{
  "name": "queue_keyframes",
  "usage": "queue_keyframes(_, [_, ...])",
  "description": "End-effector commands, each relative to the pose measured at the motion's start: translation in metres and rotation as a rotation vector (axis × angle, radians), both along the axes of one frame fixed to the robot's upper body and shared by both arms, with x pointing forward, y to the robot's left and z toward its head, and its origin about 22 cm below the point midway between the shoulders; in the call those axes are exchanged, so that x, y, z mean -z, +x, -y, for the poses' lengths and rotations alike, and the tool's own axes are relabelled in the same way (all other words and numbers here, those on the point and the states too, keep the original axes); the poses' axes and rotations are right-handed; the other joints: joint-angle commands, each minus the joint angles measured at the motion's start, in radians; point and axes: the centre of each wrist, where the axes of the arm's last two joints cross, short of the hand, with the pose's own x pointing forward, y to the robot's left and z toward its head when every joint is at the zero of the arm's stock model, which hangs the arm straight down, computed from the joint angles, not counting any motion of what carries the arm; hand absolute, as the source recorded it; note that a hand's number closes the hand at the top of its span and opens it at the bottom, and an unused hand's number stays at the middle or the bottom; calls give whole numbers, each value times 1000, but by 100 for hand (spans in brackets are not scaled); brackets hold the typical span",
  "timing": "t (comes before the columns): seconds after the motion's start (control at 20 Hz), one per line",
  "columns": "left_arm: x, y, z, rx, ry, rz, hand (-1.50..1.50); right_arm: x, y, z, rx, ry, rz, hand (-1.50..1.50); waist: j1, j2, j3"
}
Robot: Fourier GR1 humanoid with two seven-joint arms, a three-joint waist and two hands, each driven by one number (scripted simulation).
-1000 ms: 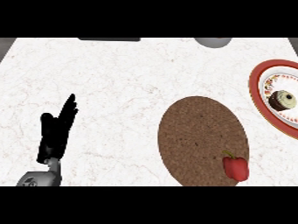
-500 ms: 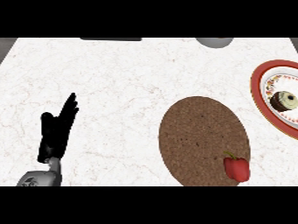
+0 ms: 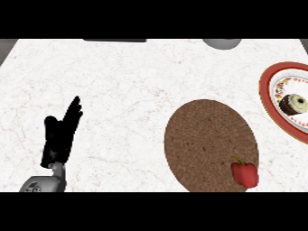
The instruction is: Pick the cupcake from the placemat and place it in the plate
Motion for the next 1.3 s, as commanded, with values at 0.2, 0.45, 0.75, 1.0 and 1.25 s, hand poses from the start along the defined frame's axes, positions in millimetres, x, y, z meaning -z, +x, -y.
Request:
queue_keyframes(0.2, [-1, -6, 6, 18, 4, 0, 0, 14, -9, 0, -53, 32, 28, -150, 13, 3, 1])
queue_keyframes(0.45, [1, -8, 2, 22, 12, 9, 0, 13, -18, 9, -7, -3, 28, -150, 16, 3, 2])
queue_keyframes(0.75, [-11, 7, 0, 18, 26, 1, 0, -6, -26, 26, 10, -12, 26, -150, 12, 8, 4])
queue_keyframes(1.0, [-4, 5, -3, 16, -5, -2, 0, 17, -36, 21, 41, -37, 25, -150, 14, 11, 4])
queue_keyframes(1.25, [-2, 4, -1, 23, 4, 16, 0, -9, -46, 42, 85, -32, 49, -150, 13, 12, 5])
